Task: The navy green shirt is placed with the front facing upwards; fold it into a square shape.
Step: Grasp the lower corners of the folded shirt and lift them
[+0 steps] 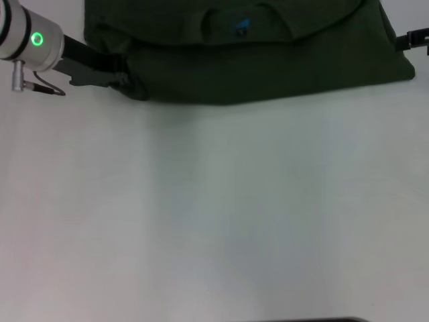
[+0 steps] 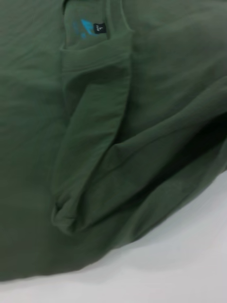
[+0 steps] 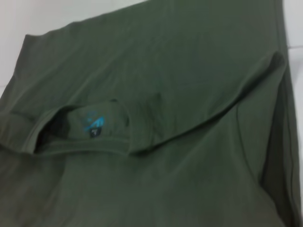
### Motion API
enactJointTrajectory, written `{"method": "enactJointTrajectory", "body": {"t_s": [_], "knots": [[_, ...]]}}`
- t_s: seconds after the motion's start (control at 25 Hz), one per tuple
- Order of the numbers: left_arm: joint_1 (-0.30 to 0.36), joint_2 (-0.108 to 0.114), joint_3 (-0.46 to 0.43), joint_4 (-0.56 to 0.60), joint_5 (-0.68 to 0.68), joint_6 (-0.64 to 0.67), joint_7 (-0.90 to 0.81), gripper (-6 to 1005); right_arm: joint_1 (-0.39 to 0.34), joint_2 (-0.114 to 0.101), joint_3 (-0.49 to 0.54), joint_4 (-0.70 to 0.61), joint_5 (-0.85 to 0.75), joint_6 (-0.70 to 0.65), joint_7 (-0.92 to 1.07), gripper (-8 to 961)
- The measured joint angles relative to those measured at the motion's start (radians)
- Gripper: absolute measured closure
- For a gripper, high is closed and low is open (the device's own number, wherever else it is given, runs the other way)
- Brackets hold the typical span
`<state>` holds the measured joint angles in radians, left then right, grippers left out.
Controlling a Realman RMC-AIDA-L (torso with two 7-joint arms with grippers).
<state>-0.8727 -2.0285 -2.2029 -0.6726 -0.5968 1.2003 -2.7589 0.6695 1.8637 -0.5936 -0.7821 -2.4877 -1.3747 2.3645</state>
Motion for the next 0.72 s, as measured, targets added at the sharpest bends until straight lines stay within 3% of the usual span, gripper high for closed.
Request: {"method": "enactJointTrajectory", "body": {"t_s": [0.32,0.72], "knots": [[0.003,-0.001,-0.004,-0.004,0.0,-0.005,-0.001,974,0.009,0.029,-0.094,0.047,-0.057,0.152,0.036,25],[0.002,-0.005,-0.003,-0.004,0.001,-0.01,-0.004,973,0.002,0.051,-0.103,0.061,-0.1,0.233,0.033,26]]}}
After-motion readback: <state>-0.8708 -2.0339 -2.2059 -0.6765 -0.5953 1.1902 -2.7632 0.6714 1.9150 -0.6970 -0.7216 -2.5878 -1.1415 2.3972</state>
